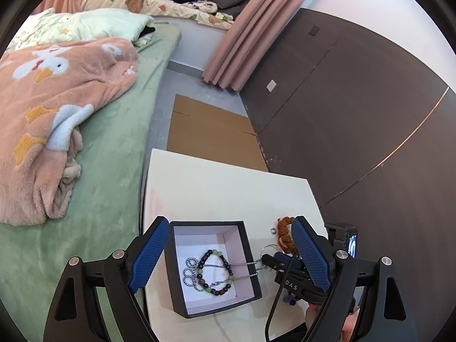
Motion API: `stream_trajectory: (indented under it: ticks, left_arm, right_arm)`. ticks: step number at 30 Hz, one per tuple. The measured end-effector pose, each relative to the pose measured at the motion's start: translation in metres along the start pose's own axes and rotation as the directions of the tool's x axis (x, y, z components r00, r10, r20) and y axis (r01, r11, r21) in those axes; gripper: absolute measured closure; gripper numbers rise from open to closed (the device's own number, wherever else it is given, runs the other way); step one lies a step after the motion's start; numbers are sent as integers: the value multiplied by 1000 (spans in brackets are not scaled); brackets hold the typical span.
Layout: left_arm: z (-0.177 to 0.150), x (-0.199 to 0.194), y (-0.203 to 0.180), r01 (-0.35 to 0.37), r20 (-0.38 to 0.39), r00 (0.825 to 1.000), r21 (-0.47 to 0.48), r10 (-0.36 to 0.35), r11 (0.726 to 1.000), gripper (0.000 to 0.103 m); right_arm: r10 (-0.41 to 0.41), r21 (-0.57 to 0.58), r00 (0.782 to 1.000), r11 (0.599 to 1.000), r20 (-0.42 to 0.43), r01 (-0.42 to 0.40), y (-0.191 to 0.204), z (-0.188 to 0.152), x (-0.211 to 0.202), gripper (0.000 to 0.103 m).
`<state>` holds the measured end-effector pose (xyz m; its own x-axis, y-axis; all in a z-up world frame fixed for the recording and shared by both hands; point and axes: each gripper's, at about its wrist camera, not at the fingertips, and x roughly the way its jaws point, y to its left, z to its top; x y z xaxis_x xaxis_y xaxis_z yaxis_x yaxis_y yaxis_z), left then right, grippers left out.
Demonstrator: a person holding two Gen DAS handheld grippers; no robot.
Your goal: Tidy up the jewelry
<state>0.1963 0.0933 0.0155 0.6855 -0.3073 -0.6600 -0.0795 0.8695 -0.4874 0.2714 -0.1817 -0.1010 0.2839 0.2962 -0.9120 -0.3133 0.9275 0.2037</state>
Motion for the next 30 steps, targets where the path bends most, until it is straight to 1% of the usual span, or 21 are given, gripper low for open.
stream_trajectory:
  ticks: [2, 3, 4, 6, 8, 13, 17, 19, 22, 24, 25, 27, 30]
  left_arm:
    - [-1, -1, 0, 1, 2, 1000, -3, -1, 1000, 15]
    - [0, -1, 0, 1, 1, 1000, -4, -1, 1000, 15]
    - [0, -1, 1, 2, 2, 1000, -6, -2, 1000, 15]
    - [0, -2, 2, 3, 4, 1000, -11, -3, 1000, 15]
    - [1, -2, 3, 1, 4, 1000, -15, -1, 1000, 15]
    - [2, -2, 5, 0, 3, 1000, -17, 0, 1000, 15]
    - [2, -6, 5, 0, 10, 1000, -12, 0, 1000, 15]
    - [3, -8, 5, -4, 17, 1000, -11, 4, 1000, 15]
    - [4, -11, 7, -11, 26, 1000, -16, 12, 1000, 15]
    - [4, -11, 9, -16, 27, 1000, -21, 16, 1000, 15]
    - [5, -11, 9, -19, 26, 999, -21, 19, 1000, 15]
    - [5, -10, 11, -25, 24, 999, -25, 25, 999, 15]
    - [6, -10, 15, -30, 24, 999, -35, 31, 999, 15]
  right_arm:
    - [6, 15, 1000, 1000, 2, -6, -3, 1, -1, 75]
    - [18, 31, 1000, 999, 3, -18, -5, 1, -2, 83]
    - [36, 46, 999, 998, 4, -36, -7, 2, -3, 86]
    - [63, 77, 998, 995, 4, -63, -12, 2, -6, 86]
    - [69, 94, 998, 993, 8, -70, -14, 1, -7, 86]
    - [115, 110, 992, 987, 61, -121, -12, 2, -22, 86]
    - [183, 101, 974, 975, 130, -197, -7, 3, -40, 86]
    - [220, 87, 961, 968, 165, -237, -1, 4, -49, 86]
    - [296, 64, 929, 946, 221, -317, 8, 4, -62, 86]
    - [359, 37, 894, 924, 267, -382, 17, 3, -74, 86]
    - [379, 28, 881, 915, 282, -403, 21, 3, -77, 86]
    - [442, -3, 836, 884, 324, -467, 31, 3, -87, 86]
    - [513, -29, 783, 842, 351, -539, 45, 4, -91, 86]
